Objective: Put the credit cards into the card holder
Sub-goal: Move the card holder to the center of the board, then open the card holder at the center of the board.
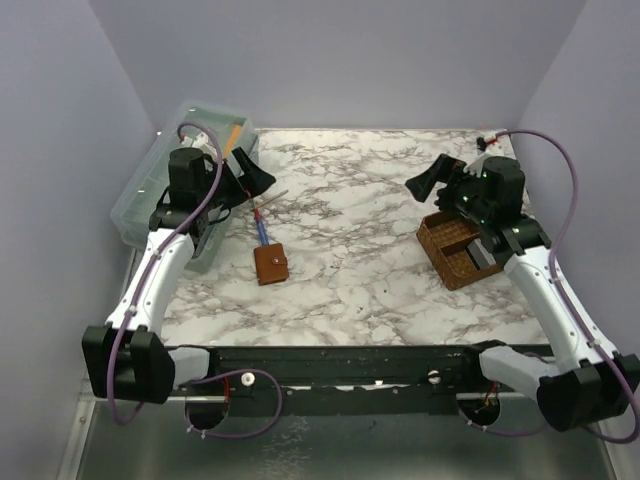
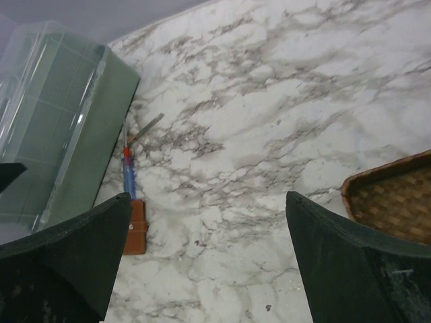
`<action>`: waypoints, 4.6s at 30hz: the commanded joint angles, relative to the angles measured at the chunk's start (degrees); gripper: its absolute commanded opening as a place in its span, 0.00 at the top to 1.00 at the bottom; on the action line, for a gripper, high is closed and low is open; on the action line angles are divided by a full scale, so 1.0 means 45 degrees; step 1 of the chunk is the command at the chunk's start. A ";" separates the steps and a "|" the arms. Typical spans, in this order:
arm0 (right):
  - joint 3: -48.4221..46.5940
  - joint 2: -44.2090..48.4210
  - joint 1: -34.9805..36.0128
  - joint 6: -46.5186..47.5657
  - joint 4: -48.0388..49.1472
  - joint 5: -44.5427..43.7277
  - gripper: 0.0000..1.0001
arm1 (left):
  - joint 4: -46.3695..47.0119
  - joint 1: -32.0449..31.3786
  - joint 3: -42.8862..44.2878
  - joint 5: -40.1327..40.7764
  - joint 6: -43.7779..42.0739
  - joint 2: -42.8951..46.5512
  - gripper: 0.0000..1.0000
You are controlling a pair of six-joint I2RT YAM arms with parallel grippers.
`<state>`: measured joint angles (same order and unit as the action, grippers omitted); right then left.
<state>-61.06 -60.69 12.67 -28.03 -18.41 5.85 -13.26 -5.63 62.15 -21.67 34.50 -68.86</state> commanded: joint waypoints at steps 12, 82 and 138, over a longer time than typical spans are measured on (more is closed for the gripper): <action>0.0245 -0.6022 0.4325 -0.0971 0.2269 0.4339 0.19 | -0.3306 -0.2567 -0.1239 0.5844 0.1334 -0.3075 0.44; 0.3125 -0.7336 0.5652 -0.1545 0.2441 0.0164 0.72 | 0.7818 -0.5442 -0.6063 -0.1058 0.5079 -0.5015 1.00; 0.2426 -0.5572 0.6131 -0.1805 0.0809 -0.2342 0.74 | 0.3857 -0.7632 -0.4175 0.3624 0.1601 -0.2153 1.00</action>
<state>-51.24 -90.61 40.18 -39.64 -15.79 -6.28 3.79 -39.88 41.65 -6.33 42.50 -79.18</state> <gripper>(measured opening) 0.258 0.187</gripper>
